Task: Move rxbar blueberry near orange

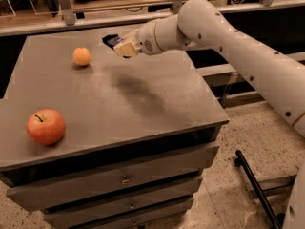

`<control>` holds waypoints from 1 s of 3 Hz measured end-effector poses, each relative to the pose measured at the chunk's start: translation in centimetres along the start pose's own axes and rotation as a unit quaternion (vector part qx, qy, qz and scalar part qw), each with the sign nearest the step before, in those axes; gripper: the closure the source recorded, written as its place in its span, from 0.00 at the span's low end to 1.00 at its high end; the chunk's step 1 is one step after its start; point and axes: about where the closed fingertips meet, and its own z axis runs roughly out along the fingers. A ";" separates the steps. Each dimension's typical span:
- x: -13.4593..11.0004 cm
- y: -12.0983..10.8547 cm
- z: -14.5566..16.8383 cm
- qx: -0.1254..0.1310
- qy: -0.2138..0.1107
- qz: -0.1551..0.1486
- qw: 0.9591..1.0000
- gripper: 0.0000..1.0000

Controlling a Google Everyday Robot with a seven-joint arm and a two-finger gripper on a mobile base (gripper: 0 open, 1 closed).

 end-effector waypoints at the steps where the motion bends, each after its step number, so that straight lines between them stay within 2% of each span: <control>1: -0.4 0.6 1.2 0.001 0.027 -0.035 0.999 1.00; 2: 0.0 1.0 2.3 -0.004 0.054 -0.059 0.997 1.00; 3: 0.5 1.2 2.9 -0.011 0.074 -0.069 0.995 0.84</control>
Offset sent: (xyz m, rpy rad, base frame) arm 0.0025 0.0293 -0.0187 -0.2365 -0.0535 0.0738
